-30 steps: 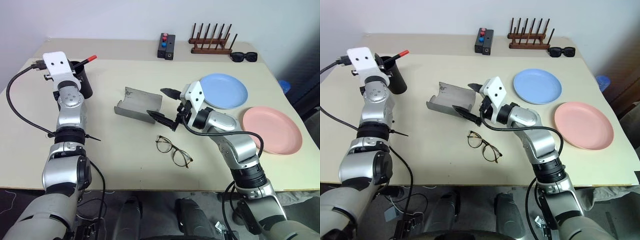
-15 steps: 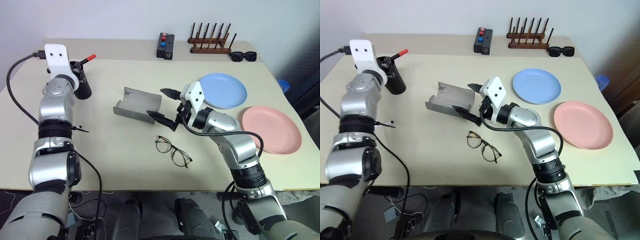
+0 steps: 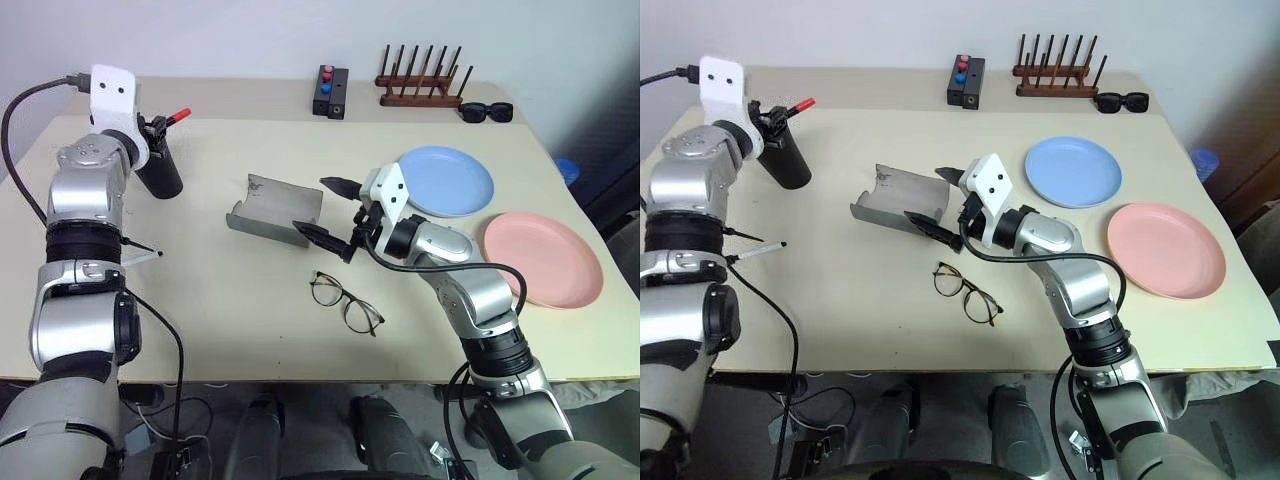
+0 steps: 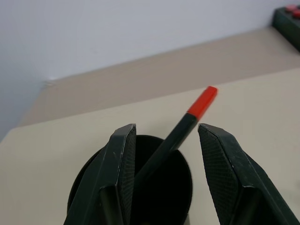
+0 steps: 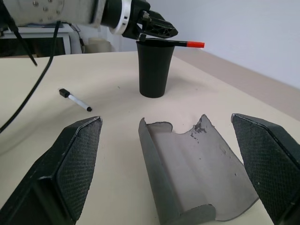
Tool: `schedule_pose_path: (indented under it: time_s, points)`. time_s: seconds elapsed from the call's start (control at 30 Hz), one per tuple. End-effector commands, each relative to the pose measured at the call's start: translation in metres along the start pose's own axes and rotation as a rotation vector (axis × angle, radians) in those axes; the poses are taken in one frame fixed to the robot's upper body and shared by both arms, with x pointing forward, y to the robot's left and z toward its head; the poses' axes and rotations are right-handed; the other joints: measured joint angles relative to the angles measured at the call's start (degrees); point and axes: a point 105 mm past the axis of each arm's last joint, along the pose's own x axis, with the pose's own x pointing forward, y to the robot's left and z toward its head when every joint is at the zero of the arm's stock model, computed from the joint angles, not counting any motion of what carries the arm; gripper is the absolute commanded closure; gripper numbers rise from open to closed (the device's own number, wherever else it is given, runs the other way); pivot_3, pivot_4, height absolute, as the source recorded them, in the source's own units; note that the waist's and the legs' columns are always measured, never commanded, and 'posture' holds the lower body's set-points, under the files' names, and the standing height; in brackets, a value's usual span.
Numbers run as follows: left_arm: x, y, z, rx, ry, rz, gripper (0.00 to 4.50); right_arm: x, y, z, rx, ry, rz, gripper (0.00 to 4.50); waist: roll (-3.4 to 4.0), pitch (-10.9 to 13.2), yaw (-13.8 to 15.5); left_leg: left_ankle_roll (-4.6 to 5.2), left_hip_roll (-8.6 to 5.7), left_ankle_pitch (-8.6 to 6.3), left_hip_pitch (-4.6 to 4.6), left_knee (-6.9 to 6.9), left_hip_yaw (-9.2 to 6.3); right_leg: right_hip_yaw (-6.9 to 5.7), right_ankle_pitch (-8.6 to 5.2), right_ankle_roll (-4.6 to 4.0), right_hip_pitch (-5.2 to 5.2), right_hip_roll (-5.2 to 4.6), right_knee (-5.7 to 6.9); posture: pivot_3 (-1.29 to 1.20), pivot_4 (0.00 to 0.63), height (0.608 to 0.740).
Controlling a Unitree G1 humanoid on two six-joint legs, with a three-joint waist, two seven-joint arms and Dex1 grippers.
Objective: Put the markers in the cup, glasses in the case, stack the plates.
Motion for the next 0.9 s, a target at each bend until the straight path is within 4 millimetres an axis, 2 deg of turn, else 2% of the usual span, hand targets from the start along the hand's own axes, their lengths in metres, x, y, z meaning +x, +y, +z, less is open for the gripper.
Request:
schedule_pose_path:
  time_s: [0.03, 0.47, 0.9]
  points:
    - [-0.003, 0.013, 0.017, 0.029, -0.003, 0.012, 2.39, 0.000, 0.000, 0.009, -0.023, -0.036, -0.003, 0.00, 0.00, 0.00, -0.01, 0.00, 0.00, 0.00, 0.00, 0.00, 0.00, 0.00, 0.00, 0.00, -0.01, 0.00, 0.00, 0.00, 0.150, 0.740]
    - [-0.010, 0.025, -0.004, 0.100, 0.192, -0.031, 2.39, -0.002, 0.000, 0.007, -0.019, -0.031, -0.010, 0.00, 0.00, 0.01, 0.02, 0.00, 0.00, 0.00, -0.05, -0.03, 0.00, 0.00, -0.01, 0.01, -0.06, 0.00, 0.00, 0.00, 0.150, 0.740]
    - [-0.006, 0.026, -0.013, 0.071, 0.220, -0.009, 2.39, -0.002, -0.001, 0.006, -0.025, -0.030, -0.013, 0.00, 0.00, 0.01, 0.02, 0.00, 0.00, 0.00, -0.13, -0.03, 0.00, 0.00, -0.01, 0.01, -0.13, 0.00, 0.00, 0.00, 0.150, 0.740]
